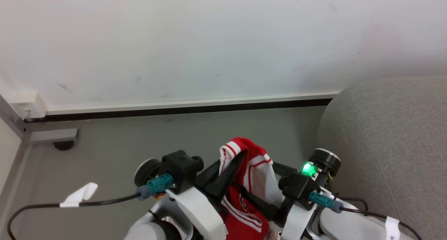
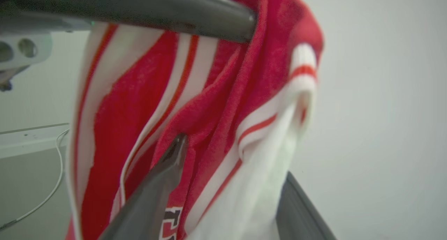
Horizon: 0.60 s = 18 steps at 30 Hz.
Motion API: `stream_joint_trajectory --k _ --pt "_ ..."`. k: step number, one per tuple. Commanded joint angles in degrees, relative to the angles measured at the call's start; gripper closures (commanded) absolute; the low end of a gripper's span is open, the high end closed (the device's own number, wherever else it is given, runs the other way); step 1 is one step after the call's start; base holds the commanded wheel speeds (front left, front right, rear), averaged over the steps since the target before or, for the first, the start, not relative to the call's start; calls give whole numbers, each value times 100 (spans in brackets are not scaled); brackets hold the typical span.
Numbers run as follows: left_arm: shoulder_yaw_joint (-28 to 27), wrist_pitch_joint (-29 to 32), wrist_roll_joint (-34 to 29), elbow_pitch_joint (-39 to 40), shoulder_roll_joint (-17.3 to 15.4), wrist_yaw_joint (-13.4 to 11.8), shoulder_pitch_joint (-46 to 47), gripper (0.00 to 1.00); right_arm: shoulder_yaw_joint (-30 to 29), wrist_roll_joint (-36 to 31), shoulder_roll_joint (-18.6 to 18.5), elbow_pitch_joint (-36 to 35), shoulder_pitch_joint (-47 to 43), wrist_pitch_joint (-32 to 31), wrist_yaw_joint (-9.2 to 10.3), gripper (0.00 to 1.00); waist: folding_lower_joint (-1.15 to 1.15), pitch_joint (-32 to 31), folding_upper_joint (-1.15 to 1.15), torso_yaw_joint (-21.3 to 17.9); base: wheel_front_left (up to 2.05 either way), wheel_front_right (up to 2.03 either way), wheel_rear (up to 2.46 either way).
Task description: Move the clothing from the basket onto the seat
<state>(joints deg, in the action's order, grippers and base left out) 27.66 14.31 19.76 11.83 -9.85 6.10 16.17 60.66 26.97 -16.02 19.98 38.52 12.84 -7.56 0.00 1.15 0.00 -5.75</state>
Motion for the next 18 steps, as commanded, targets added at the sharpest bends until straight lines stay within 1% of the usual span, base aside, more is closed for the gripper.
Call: stream_joint_trajectory --k 1,6,7,9,13,14,15,16,17,18 --pt "7 -18 69 22 7 26 16 100 120 71 -11 56 113 6 13 0 0 -2 0 30 0 0 0" --pt "123 -75 131 -50 78 39 53 100 680 778 94 379 354 66 14 0 0 2 0 130 0 0 0" --pt "138 -73 155 -58 89 40 46 100 731 844 117 443 398 93 13 15 0 2 0 144 0 0 0" --pt "160 -83 172 -71 94 45 41 100 804 1038 181 535 446 146 13 100 0 3 0 173 0 0 0" --pt "109 -132 171 -98 49 -11 16 100 861 1353 209 542 505 205 13 100 0 11 0 219 0 0 0" --pt "91 -158 127 -104 16 -30 13 90 819 1416 193 530 517 219 13 100 0 17 0 225 0 0 0" --pt "71 -195 97 -120 -4 -56 -1 67 771 1458 173 510 527 226 13 100 0 24 0 230 0 0 0" --pt "48 -218 77 -142 -31 -65 -28 34 700 1501 161 464 522 231 14 100 0 26 0 232 0 0 0" --pt "23 -263 46 -158 -58 -89 -53 7 606 1527 134 418 509 232 13 100 0 28 0 233 0 0 0" --pt "-2 -312 34 -186 -78 -110 -79 0 524 1536 95 383 494 230 13 100 0 34 0 235 0 0 0"
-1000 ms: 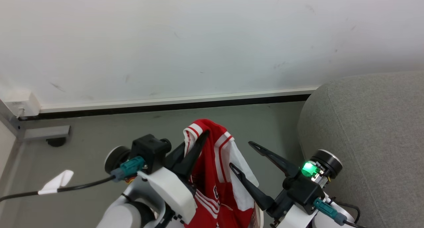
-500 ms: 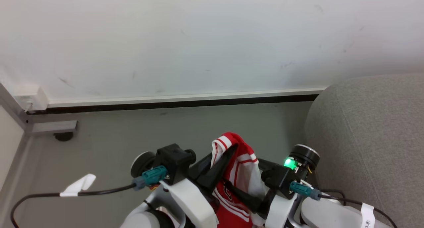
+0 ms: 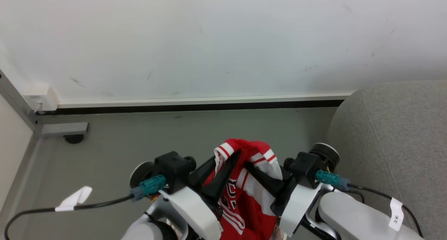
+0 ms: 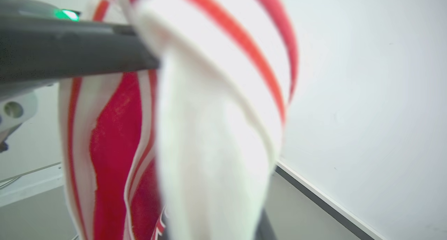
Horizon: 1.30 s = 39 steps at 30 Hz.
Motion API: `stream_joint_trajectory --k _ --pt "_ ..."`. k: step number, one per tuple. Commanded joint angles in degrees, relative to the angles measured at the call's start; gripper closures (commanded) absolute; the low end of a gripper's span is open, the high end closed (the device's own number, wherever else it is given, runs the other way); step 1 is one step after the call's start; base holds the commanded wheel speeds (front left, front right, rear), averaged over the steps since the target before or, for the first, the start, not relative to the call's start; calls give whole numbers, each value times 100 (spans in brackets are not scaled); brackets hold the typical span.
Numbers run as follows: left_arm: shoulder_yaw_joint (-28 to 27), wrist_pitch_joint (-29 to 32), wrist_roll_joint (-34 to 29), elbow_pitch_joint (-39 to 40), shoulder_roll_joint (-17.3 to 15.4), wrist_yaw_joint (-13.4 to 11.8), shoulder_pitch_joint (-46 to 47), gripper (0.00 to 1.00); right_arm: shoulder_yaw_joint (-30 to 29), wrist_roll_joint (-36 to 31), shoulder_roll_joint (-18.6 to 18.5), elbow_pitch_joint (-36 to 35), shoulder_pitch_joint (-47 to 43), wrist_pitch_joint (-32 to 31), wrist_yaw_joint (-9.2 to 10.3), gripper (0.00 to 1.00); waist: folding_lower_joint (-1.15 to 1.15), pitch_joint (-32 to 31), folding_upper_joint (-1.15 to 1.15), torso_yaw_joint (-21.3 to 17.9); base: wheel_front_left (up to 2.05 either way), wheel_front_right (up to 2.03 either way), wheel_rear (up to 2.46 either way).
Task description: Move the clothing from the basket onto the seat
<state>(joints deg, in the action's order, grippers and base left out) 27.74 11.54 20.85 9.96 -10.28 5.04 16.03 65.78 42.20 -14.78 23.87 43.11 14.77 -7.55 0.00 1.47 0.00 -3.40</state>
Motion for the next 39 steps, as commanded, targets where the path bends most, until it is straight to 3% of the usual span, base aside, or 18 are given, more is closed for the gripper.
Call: stream_joint_trajectory --k 1,6,17,32,39 --pt "-35 -76 -91 -46 -62 -23 -97 0 -74 5 -82 -34 22 37 12 100 0 9 0 3 0 0 0" --pt "-78 -541 -272 -434 -153 -114 -258 0 -546 -110 -289 -103 -40 39 12 100 0 12 0 11 0 0 0" --pt "111 -1532 -292 -1389 -75 27 -340 0 -1612 -269 -710 -322 -27 40 12 100 0 99 0 -261 0 0 0" --pt "360 -1676 -370 -1420 -81 77 -73 0 -2809 -350 -1133 -851 -303 37 12 100 0 485 0 -1802 0 0 0" --pt "596 -1646 -453 -1284 -48 106 74 0 -3481 -333 -1321 -1037 -582 33 12 100 0 884 0 -2220 0 0 0"
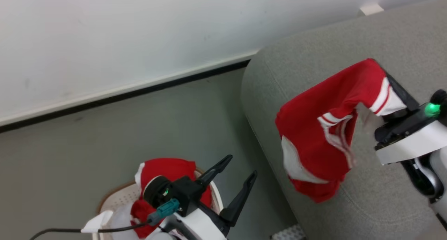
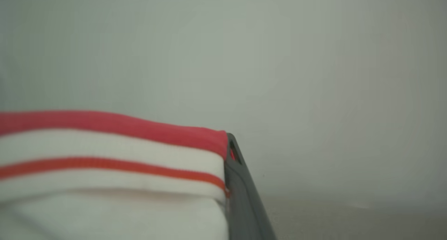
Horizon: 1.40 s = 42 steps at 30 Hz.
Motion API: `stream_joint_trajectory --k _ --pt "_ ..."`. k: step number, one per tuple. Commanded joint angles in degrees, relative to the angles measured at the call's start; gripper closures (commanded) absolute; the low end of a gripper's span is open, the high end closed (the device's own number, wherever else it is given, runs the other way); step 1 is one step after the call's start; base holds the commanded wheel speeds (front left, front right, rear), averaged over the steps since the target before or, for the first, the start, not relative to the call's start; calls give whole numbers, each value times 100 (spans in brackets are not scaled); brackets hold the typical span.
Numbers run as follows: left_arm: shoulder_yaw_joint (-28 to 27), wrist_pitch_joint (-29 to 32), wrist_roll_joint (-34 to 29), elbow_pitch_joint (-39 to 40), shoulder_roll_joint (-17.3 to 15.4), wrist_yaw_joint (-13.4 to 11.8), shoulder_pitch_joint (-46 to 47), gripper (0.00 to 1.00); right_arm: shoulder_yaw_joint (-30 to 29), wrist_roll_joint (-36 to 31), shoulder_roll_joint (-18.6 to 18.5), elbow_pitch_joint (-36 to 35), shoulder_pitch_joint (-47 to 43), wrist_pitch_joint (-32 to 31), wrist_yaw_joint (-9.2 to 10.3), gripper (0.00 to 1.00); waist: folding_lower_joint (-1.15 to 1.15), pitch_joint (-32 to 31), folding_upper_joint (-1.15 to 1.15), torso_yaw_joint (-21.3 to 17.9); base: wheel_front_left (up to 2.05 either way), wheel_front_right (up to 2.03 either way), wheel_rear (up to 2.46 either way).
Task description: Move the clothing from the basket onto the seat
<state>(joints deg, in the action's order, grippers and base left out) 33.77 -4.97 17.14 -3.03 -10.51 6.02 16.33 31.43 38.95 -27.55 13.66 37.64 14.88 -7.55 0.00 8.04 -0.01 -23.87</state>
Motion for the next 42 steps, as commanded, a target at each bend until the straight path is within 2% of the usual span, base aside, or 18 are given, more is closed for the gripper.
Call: stream_joint_trajectory --k 1,6,11,17,24,27,34,35,36,37,42 --pt "18 8 -100 37 -39 19 86 0 -158 -68 -78 -18 -38 22 12 100 0 304 1 -192 0 0 0" --pt "126 92 -139 148 -95 46 285 0 -724 -200 -131 35 46 -3 12 100 0 740 1 -170 0 0 0" --pt "279 266 -242 338 -255 87 659 0 -1585 -263 -205 208 564 -175 12 100 0 1460 1 19 0 0 0" --pt "389 498 -310 623 -505 123 1172 0 -2604 -491 -342 650 1707 -544 13 100 0 2405 1 309 0 0 0" --pt "317 657 -284 985 -722 133 1564 0 -4021 -1330 -485 1570 3038 -760 12 100 0 3272 1 537 0 0 0" --pt "264 649 -259 1064 -749 116 1647 0 -4358 -1758 -368 2060 3260 -793 12 100 0 3498 1 626 0 0 0" --pt "180 528 -198 982 -782 40 1619 0 -4885 -2506 397 3334 2878 -333 12 100 0 3607 1 688 0 0 0" --pt "166 510 -181 958 -792 18 1584 0 -4907 -2588 505 3512 2802 -291 12 91 0 3576 1 677 0 0 0" --pt "152 509 -161 937 -797 8 1556 0 -4922 -2670 598 3701 2708 -259 13 64 0 3550 1 670 0 0 0" --pt "132 489 -150 903 -821 -4 1523 0 -4957 -2773 650 3860 2603 -207 13 0 0 3519 1 659 0 0 0" --pt "36 357 -40 779 -871 -113 1337 0 -4964 -3019 1072 4079 2102 -6 12 0 0 3251 1 628 0 0 0"
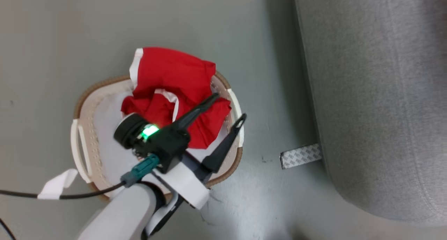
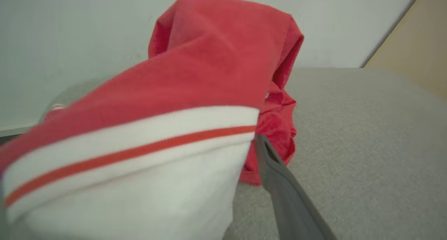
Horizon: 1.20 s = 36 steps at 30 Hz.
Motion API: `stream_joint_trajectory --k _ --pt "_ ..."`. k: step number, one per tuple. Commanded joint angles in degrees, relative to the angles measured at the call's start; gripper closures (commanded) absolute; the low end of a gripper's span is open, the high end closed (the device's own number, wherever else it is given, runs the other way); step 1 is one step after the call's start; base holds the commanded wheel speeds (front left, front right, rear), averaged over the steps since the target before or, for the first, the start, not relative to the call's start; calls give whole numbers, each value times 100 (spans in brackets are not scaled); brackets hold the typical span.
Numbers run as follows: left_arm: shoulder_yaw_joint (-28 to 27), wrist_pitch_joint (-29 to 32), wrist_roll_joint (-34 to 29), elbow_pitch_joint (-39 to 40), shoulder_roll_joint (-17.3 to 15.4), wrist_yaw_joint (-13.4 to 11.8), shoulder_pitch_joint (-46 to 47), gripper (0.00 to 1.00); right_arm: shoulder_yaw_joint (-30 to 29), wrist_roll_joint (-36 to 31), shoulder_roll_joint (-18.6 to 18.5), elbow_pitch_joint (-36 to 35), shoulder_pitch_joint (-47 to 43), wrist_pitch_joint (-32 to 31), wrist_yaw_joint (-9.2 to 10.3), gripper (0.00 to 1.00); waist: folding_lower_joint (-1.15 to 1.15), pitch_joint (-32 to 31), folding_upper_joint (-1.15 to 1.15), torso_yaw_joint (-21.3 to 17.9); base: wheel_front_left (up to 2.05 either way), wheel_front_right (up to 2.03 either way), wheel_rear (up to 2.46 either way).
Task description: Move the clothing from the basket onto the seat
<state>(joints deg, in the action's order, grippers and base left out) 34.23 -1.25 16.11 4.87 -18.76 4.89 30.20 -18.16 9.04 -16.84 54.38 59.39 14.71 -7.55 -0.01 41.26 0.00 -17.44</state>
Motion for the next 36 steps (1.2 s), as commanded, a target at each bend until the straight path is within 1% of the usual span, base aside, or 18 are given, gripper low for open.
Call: stream_joint_trajectory --k 1,3,7,12,19,25,28,31,36 --pt "-21 -58 85 -35 -58 -20 -100 0 84 -71 94 -16 -221 30 12 0 1 -157 0 -19 0 0 0" --pt "-47 -130 130 -97 -77 -64 -209 0 135 -104 222 -351 -517 44 13 0 1 -337 0 -26 0 0 0" --pt "-134 -323 190 -216 -101 -174 -456 0 184 -178 592 -1145 -1392 43 13 0 1 -725 0 -19 0 0 0" --pt "-233 -732 360 -505 -80 -289 -846 0 505 -481 835 -1948 -2402 46 13 0 1 -1356 0 47 0 0 0" --pt "-466 -1282 604 -1062 150 -538 -1455 0 713 -588 1094 -2893 -3516 45 12 0 1 -2306 0 330 0 0 0" --pt "-865 -1390 741 -1360 405 -717 -2039 0 1081 -566 1274 -3588 -4338 34 12 0 1 -2991 0 668 0 0 0" --pt "-1173 -1388 701 -1307 569 -735 -2370 0 1243 -649 1328 -3851 -4706 33 13 0 1 -3254 0 841 0 0 0" --pt "-1472 -1389 591 -1280 717 -666 -2670 0 1359 -619 1383 -3991 -5007 33 12 0 1 -3476 0 1004 0 0 0" --pt "-2052 -1390 387 -1261 954 -592 -3138 0 1528 -608 1396 -4001 -5369 34 13 0 1 -3755 0 1212 0 0 0"
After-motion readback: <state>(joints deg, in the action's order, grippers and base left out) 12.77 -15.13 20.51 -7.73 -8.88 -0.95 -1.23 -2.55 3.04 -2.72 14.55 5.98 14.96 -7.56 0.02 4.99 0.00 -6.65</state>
